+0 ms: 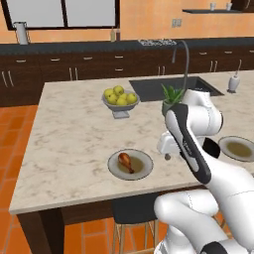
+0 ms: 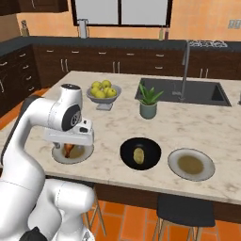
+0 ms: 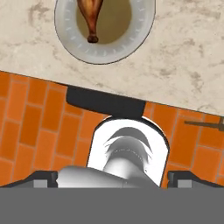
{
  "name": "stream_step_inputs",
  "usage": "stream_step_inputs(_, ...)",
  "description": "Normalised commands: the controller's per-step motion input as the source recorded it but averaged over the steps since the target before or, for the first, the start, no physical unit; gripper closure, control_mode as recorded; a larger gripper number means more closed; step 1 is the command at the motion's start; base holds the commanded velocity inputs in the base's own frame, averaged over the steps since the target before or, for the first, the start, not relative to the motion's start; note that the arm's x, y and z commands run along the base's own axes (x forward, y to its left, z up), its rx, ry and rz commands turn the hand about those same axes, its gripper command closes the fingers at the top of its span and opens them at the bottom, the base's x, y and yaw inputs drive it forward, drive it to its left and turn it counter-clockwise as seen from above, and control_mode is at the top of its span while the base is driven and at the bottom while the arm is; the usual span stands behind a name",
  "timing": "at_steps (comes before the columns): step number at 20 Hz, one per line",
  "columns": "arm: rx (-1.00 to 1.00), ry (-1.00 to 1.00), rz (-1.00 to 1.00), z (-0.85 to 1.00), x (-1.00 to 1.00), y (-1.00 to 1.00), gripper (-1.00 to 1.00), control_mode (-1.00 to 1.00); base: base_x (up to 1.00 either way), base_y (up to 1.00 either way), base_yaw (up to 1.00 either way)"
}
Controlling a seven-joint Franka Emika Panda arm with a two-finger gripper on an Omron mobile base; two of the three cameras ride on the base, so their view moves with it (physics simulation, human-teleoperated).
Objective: Pick the chicken drumstick and potato from their plates and place them in the bowl. Then put the bowl in the fridge.
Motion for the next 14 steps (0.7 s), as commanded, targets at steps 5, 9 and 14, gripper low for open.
stream_step_inputs(5, 0.00, 0.00, 0.00, -0.01, 0.00, 0.11, -1.00, -1.00, 0.33, 0.14, 0.00)
stream_step_inputs(9, 0.00, 0.00, 0.08, -0.23, 0.18, 0.81, -1.00, -1.00, 0.00, 0.00, 0.00)
stream_step_inputs(14, 0.00, 0.00, 0.04, -0.36, 0.84, 0.52, -1.00, -1.00, 0.00, 0.00, 0.00)
